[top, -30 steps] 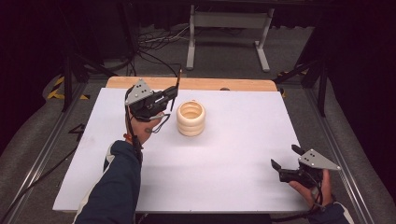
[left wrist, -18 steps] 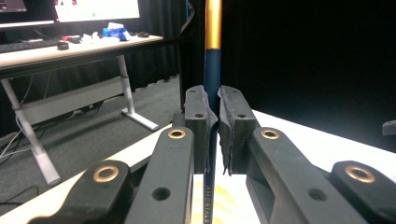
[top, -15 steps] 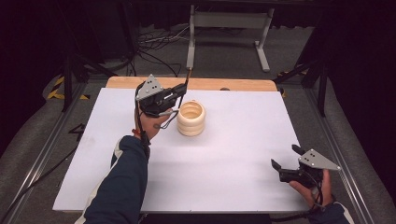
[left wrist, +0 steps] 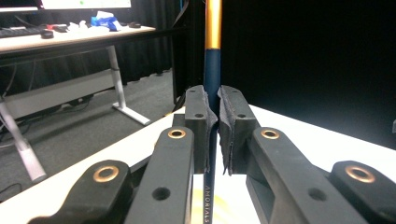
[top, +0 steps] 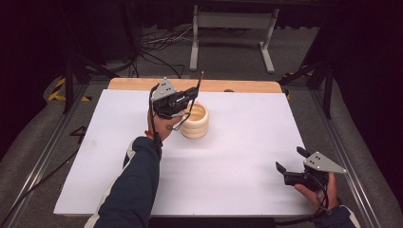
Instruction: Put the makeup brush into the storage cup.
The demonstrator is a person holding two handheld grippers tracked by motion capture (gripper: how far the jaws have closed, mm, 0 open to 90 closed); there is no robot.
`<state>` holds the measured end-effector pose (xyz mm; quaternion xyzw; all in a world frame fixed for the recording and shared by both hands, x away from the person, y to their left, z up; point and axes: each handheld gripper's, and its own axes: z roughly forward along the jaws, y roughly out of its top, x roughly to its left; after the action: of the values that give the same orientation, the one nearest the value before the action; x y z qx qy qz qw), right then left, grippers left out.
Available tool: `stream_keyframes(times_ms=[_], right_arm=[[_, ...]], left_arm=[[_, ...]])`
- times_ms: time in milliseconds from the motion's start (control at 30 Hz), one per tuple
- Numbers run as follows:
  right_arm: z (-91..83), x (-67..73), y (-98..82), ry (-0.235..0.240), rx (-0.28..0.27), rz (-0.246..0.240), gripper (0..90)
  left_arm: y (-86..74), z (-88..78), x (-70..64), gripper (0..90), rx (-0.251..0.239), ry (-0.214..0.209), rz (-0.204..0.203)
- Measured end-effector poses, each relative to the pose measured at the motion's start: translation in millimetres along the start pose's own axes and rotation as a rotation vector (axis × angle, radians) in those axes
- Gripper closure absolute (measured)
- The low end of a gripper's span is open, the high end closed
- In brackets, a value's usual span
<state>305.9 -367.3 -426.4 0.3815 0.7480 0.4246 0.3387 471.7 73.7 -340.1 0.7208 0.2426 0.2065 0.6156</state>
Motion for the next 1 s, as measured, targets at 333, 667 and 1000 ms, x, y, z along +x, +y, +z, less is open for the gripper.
stream_keyframes(times_ms=[333,667,1000], right_arm=[[0.9,0.3,-0.2,0.003,0.006,-0.004,6.7],[1.0,1.0,0.0,0.007,0.006,-0.006,6.7],[1.4,0.8,-0.4,0.009,0.007,-0.006,6.8]], left_arm=[[-9.9,10.4,1.6,82.8,0.01,-0.014,-0.016],[-25.1,15.8,2.1,82.7,0.037,-0.024,-0.045],[-34.8,19.5,3.0,82.7,0.059,-0.015,-0.046]])
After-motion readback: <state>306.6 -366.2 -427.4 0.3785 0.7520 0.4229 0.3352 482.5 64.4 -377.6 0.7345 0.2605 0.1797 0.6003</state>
